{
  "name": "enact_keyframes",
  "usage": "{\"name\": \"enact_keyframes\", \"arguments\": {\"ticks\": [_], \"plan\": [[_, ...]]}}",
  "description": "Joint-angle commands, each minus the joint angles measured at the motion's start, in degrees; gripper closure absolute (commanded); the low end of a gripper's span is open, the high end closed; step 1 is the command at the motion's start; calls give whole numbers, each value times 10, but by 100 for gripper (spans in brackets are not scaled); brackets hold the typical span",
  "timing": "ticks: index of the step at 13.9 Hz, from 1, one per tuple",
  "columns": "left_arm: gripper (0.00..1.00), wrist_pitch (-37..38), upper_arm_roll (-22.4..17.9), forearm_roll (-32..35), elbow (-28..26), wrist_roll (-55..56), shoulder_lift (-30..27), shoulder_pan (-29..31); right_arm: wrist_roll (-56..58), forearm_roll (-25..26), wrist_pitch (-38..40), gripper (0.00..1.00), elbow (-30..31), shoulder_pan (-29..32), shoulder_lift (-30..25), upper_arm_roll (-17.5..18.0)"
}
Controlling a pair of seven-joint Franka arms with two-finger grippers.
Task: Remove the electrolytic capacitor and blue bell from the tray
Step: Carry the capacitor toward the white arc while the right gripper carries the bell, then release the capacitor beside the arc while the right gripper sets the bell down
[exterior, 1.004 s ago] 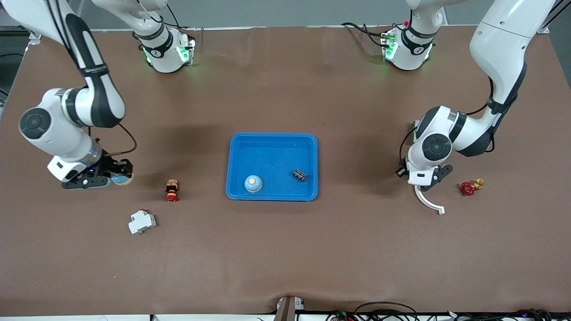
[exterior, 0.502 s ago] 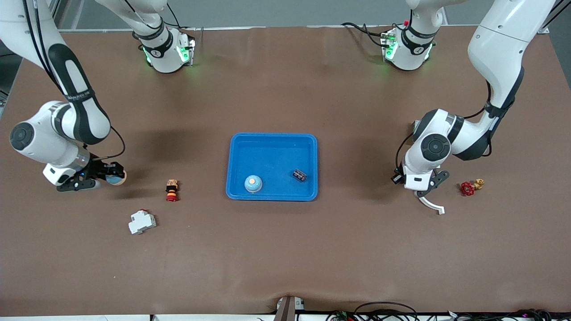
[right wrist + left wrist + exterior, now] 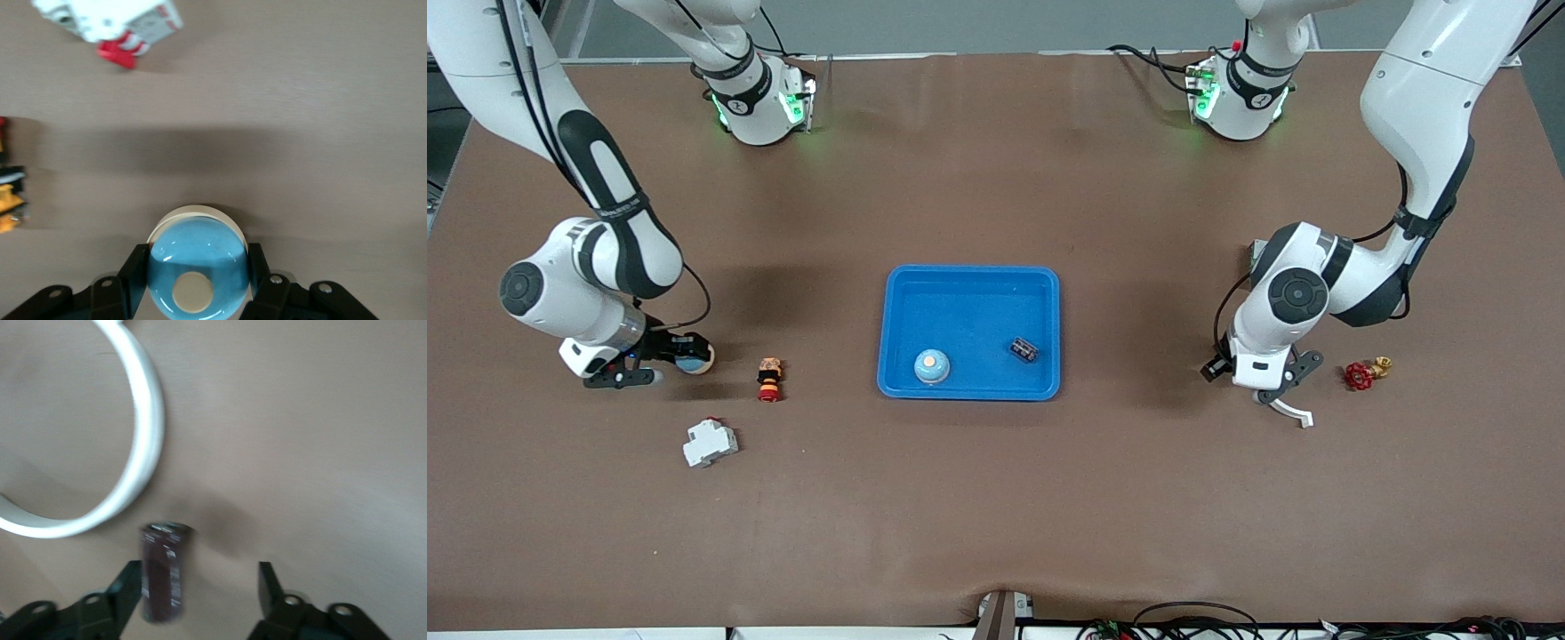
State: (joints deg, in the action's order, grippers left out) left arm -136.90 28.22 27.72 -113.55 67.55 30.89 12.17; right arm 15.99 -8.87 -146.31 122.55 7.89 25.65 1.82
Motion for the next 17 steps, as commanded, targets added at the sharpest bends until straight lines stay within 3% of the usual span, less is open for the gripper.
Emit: {"name": "enact_keyframes", "arguments": {"ticks": [1,3,6,7,8,12,15,17], "plan": [[0,54,67,-25,33,41,-15,-1,-8,-14,-5,100,0,-8,0,-2],[0,62,108,-54,73,135,-5,-18,-6,-13,-38,100,5,-8,13,-2],[0,62,108,-57,135,246,28,-95,-4,-8,-57,100,4,-8,25,-2],[0,62,108,-55,154,279,44,-113,-6,-8,-57,42,3,-11,26,-3],[0,62,107,-50,169,313,61,-134,-5,-6,-56,0,1,-12,26,-4],[0,56,59,-52,227,444,107,-237,-8,-4,-8,0,-12,-14,8,-5],[0,53,-37,-49,263,503,139,-347,-30,-1,93,0,-47,-19,-23,-5],[0,16,-76,-47,261,503,158,-382,-127,53,143,0,-60,-53,-54,-4]]}}
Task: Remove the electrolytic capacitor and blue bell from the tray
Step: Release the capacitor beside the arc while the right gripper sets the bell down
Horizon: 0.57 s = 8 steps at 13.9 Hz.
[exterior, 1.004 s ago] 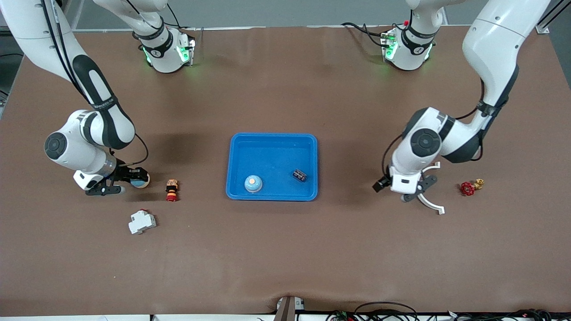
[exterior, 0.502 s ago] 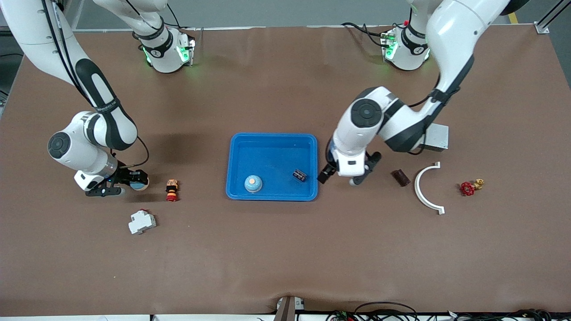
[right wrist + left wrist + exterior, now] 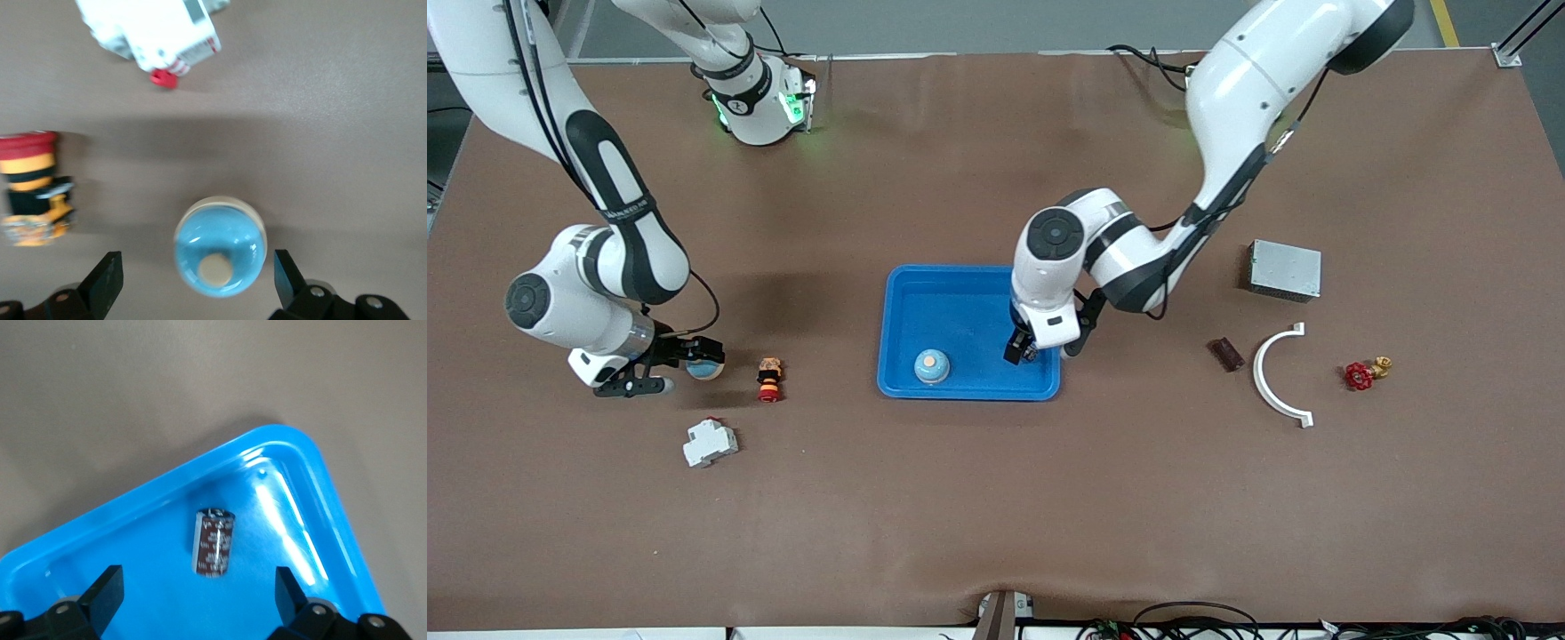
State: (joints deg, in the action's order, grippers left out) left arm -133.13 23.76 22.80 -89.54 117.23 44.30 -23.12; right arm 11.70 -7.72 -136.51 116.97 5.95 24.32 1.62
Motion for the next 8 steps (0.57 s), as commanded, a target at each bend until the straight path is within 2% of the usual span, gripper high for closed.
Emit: {"name": "enact_keyframes", "arguments": {"ticks": [1,3,5,6,7,8], "plan": [[0,-27,-33,3,22,4,27,-29,-165,72,65,0,-4,-61,-62,1],[20,-39,-33,3,29,-3,42,-29,-315,100,96,0,-15,-148,-84,2],[60,-41,-33,7,30,-4,46,-29,-410,97,104,0,-45,-197,-79,4],[71,-42,-33,7,30,-6,46,-29,-445,93,104,0,-62,-221,-76,3],[95,-41,-33,8,28,-14,45,-28,-475,91,103,0,-78,-241,-70,3],[100,-41,-33,9,26,-16,43,-27,-504,91,102,0,-96,-257,-59,3]]}}
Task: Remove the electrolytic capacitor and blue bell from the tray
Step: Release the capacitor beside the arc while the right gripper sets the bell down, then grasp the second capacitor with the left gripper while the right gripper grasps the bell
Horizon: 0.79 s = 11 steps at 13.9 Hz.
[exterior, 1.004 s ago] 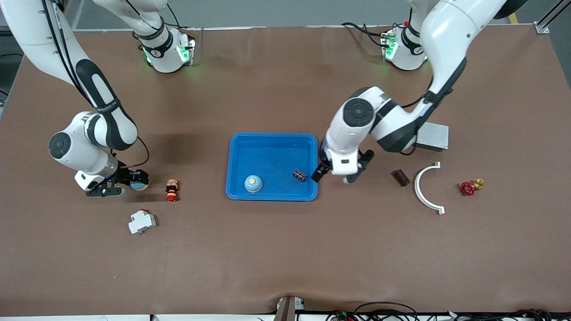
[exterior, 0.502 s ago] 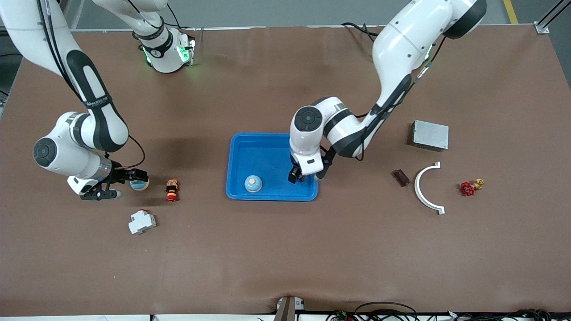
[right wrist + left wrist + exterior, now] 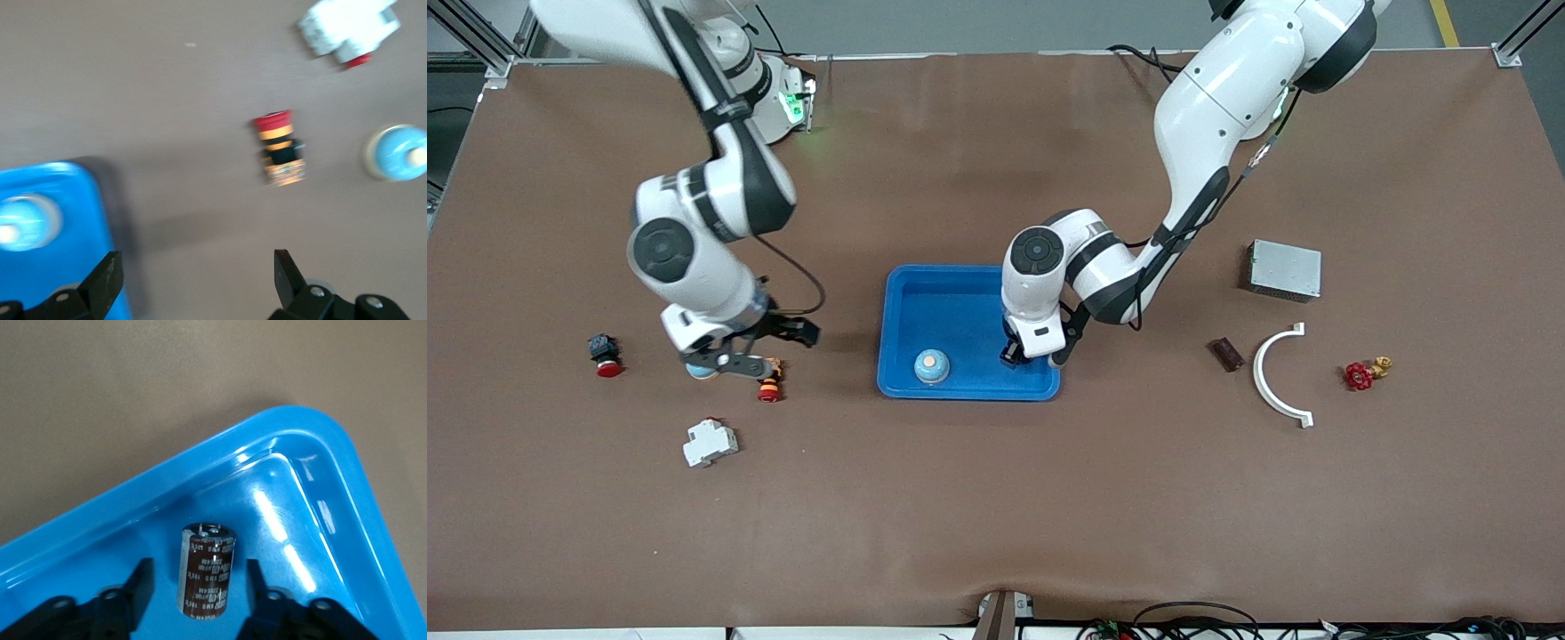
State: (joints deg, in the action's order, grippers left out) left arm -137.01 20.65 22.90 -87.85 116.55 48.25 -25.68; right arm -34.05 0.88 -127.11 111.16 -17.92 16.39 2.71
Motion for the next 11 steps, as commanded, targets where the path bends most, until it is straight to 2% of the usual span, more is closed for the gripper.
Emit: {"name": "enact_keyframes", "arguments": {"ticks": [1,5,7,11], "plan": [[100,-2,-2,10,10,-10,0,-2,-77,5,9,0,-62,-40,42,-8],[100,36,-3,9,12,-15,-65,12,-157,3,1,0,-132,-83,115,-7],[100,42,9,4,-4,-19,-118,52,-189,3,-1,0,-167,-95,154,-7],[100,103,35,-16,-13,-159,-178,134,-261,3,-76,0,-197,-127,225,-7]]}}
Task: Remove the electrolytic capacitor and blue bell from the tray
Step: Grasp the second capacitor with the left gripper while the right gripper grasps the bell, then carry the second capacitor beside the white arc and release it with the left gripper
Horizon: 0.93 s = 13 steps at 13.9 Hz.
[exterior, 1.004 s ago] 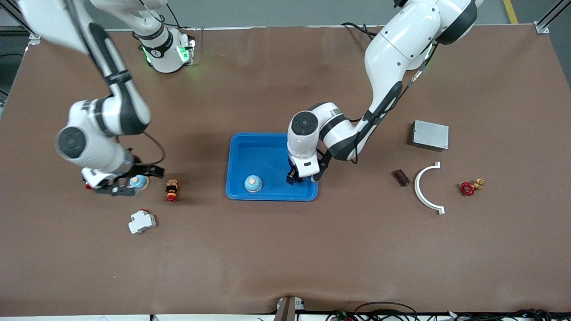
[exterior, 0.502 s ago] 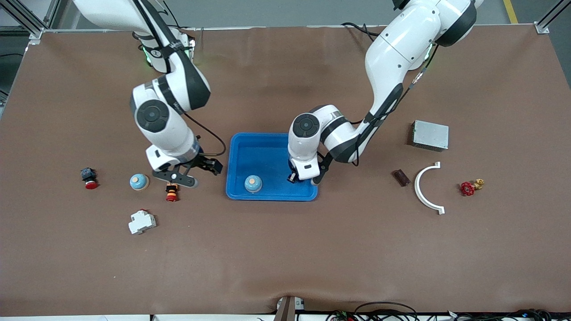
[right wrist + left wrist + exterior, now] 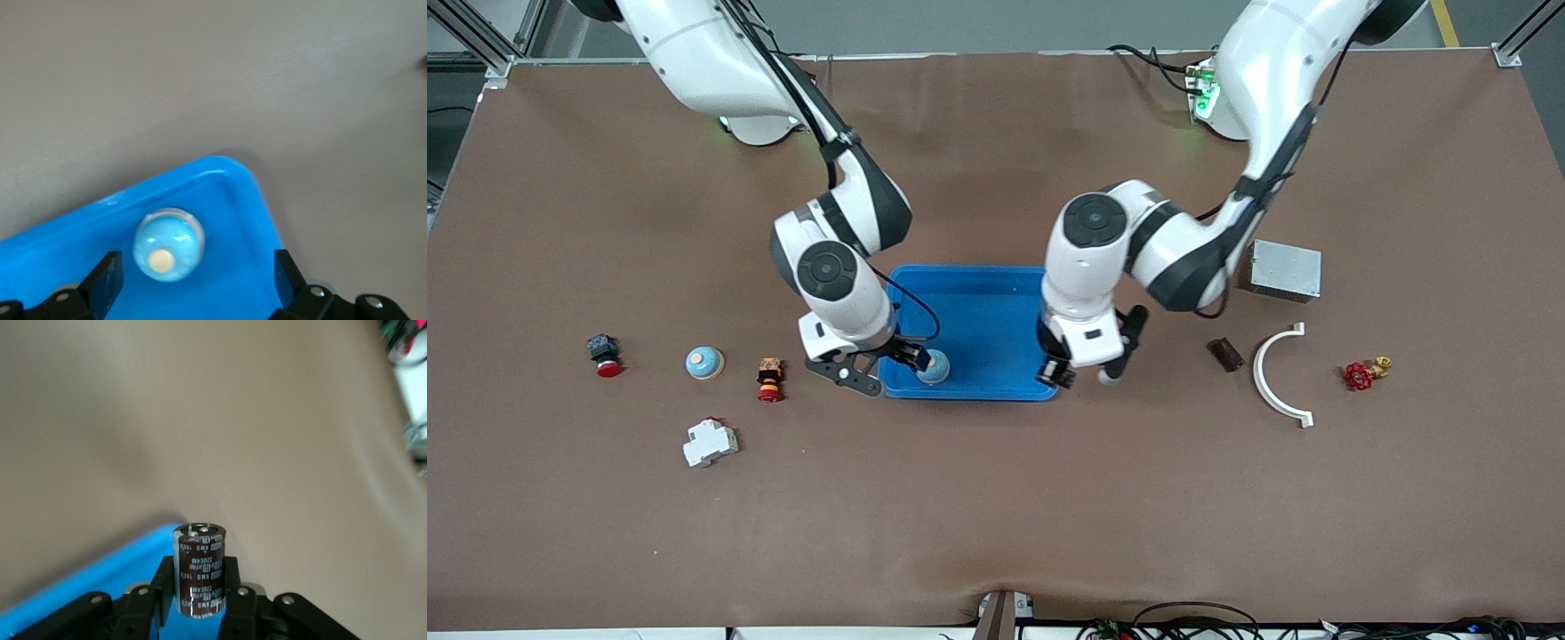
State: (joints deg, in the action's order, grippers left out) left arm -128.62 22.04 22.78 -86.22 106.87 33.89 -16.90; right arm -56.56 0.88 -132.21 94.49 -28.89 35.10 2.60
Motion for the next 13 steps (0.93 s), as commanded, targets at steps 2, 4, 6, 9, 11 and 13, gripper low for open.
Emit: {"name": "enact_keyframes", "arguments": {"ticks": [2,4,6,9,11,13], "plan": [[100,33,60,-49,-30,-159,-58,114,-55,3,-43,0,-31,-23,53,-6],[100,61,95,-57,-34,-232,-71,177,-61,4,-59,0,-31,-29,64,-6],[100,109,121,-59,-43,-330,-82,239,-61,4,-60,0,-30,-30,67,-6],[100,141,158,-59,-81,-457,-95,340,-63,4,-60,0,-28,-39,69,-6],[100,141,172,-59,-121,-544,-110,399,-72,4,-62,0,-29,-42,75,-7],[100,141,173,-59,-151,-610,-120,439,-72,4,-70,0,-29,-44,81,-7]]}}
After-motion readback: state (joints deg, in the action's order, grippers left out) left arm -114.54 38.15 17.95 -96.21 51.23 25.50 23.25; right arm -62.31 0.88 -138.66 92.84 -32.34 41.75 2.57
